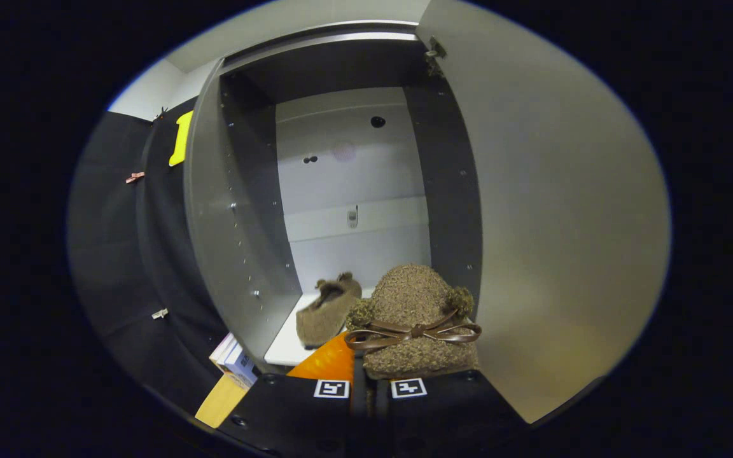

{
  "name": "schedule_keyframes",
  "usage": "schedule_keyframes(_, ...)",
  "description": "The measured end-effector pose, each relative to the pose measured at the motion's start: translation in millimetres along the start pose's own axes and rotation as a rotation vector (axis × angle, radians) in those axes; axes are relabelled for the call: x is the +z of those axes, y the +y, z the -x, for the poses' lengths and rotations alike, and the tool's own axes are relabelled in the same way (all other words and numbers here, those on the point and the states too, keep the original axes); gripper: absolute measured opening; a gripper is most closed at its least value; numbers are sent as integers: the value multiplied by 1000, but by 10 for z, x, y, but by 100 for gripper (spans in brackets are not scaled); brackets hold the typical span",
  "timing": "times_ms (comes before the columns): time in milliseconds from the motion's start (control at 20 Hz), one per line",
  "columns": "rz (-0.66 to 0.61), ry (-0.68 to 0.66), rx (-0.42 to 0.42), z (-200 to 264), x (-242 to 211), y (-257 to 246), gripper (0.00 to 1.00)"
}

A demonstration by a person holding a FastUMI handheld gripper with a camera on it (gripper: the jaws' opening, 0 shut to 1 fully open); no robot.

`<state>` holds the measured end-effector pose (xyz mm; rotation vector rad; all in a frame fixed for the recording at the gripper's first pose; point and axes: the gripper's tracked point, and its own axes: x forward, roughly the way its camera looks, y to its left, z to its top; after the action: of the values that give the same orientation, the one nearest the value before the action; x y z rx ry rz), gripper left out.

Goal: Open the shoe cabinet door, grab the shoes and put them into the shoe cabinet, then close the shoe cabinet door.

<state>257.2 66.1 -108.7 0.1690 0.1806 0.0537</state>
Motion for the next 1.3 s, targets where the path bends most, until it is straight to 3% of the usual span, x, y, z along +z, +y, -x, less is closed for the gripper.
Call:
schedule_keyframes(200,-12,70,0,-709,97,-27,9)
schedule_keyframes(750,81,211,-53,-2322,-403,-296,9)
schedule_keyframes(1100,99,299,-101,-2765,-800,-369,10)
schedule_keyframes(1200,97,322,-108,-2751,-848,-348,16)
schedule_keyframes(1300,90,355,-100,-2683,-894,-304,28)
